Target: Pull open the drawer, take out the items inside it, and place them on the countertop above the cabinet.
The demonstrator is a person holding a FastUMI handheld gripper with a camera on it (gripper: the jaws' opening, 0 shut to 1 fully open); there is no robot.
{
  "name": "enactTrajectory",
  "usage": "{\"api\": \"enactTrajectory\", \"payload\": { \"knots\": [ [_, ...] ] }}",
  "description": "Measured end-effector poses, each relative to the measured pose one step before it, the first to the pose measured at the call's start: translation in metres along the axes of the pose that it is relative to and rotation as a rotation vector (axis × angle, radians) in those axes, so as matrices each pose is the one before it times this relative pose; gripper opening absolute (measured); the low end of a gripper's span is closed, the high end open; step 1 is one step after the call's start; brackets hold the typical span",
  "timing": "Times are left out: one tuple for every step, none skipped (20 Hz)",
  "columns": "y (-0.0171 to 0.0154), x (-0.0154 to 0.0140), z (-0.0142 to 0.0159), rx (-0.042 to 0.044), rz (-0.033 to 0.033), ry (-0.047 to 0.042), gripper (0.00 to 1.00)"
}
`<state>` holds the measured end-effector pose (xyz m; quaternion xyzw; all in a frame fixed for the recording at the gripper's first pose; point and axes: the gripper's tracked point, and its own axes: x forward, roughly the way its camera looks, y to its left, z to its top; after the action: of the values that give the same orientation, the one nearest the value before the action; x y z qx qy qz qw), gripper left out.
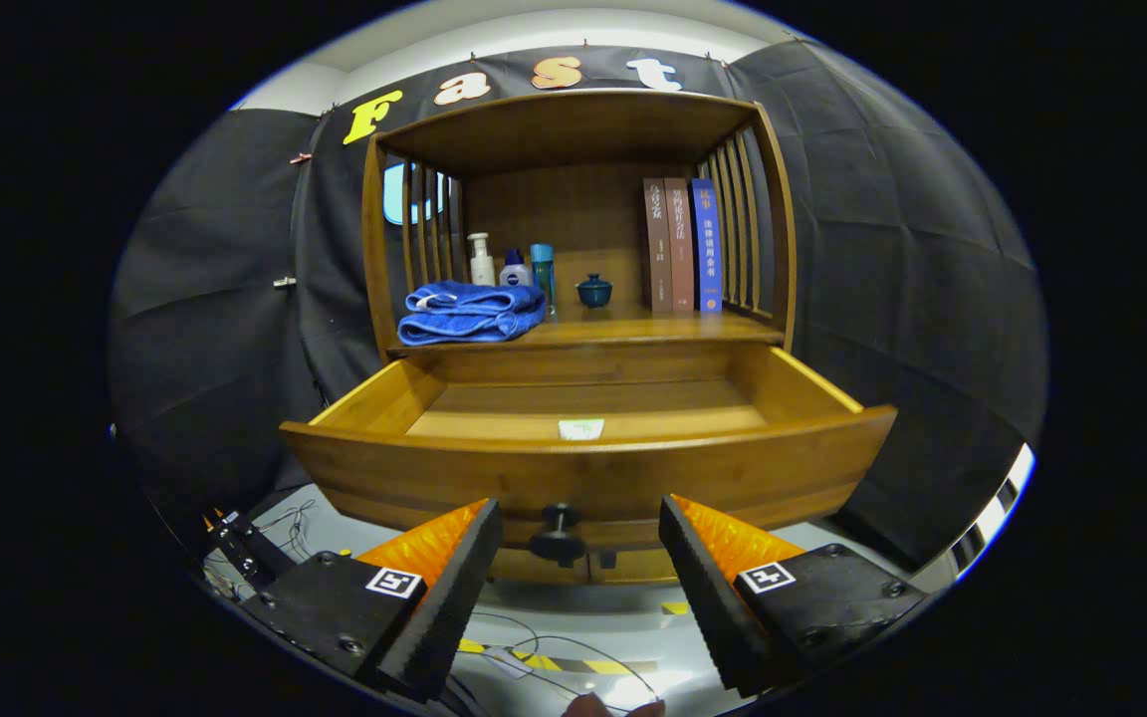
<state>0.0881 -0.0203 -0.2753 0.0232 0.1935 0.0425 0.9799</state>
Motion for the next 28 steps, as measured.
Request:
{"api": "enactTrajectory", "payload": {
  "knots": [
    [-0.00477,0.00325,0.00957,-0.01397,-0.01413,0.01740,0.99],
    [-0.00731,0.00246,0.00552,-0.02159,-0.02548,0.03860,0.99],
    [-0.00747,0.00355,0.00599,-0.02306,-0.01614,0.04253,0.99],
    [0.00037,0.00597,0.01632,0.00278,0.00927,0.00514,1.00],
    [-0.00050,0.00506,0.01611,0.01471,0.00430,-0.00748,1.00],
    [0.00066,0.00427,0.01301,0.00546,0.01590,0.00050,1.00],
    [-0.00002,0.00704,0.00918,0.00743,0.00636,0.00783,1.00],
    [-0.00071,0.00983,0.00587,0.00074,0.00735,0.01870,1.00],
    [-0.00079,0.01208,0.00267,-0.00634,0.00289,0.02848,1.00],
    [-0.00083,0.01180,0.00323,-0.00501,-0.00441,0.02433,1.00],
    [-0.00152,0.01431,0.00336,-0.01875,-0.00348,0.02081,1.00],
    [-0.00164,0.01485,-0.00148,-0.02593,-0.00992,0.03135,1.00],
    [-0.00097,0.01320,-0.00472,-0.01971,-0.00518,0.04329,1.00],
    [0.00235,0.01335,-0.00605,-0.00952,-0.00005,0.04951,1.00],
    [0.00399,0.01158,-0.00621,-0.00018,0.00684,0.04828,1.00],
    [0.00414,0.00929,-0.00709,-0.01052,0.00422,0.05412,1.00],
    [0.00119,0.01024,-0.00567,-0.01203,-0.00847,0.03810,1.00],
    [0.00247,0.01221,-0.00736,-0.02236,-0.00790,0.03857,0.99],
    [0.00171,0.01239,-0.00544,-0.01908,-0.00534,0.03873,0.99],
    [0.00413,0.00891,-0.00420,-0.00323,0.00588,0.03452,0.99],
    [0.00564,0.00996,-0.00326,-0.00182,0.01436,0.02965,0.99],
    [0.00464,0.00875,-0.00230,0.00352,0.00766,0.02371,0.99],
    [0.00203,0.00718,-0.00099,-0.01120,-0.00485,0.02074,1.00],
    [0.00067,0.00561,-0.00106,-0.01519,-0.01077,0.01803,0.99],
    [0.00194,0.00634,-0.00051,-0.00527,-0.00550,0.01899,0.99],
    [0.00361,0.00455,-0.00248,0.00121,0.00275,0.02513,0.99],
    [0.00365,0.00374,-0.00006,0.00411,0.00930,0.01769,0.99],
    [0.00479,0.00424,0.00148,0.00630,0.01758,0.00946,1.00]
  ]
}}
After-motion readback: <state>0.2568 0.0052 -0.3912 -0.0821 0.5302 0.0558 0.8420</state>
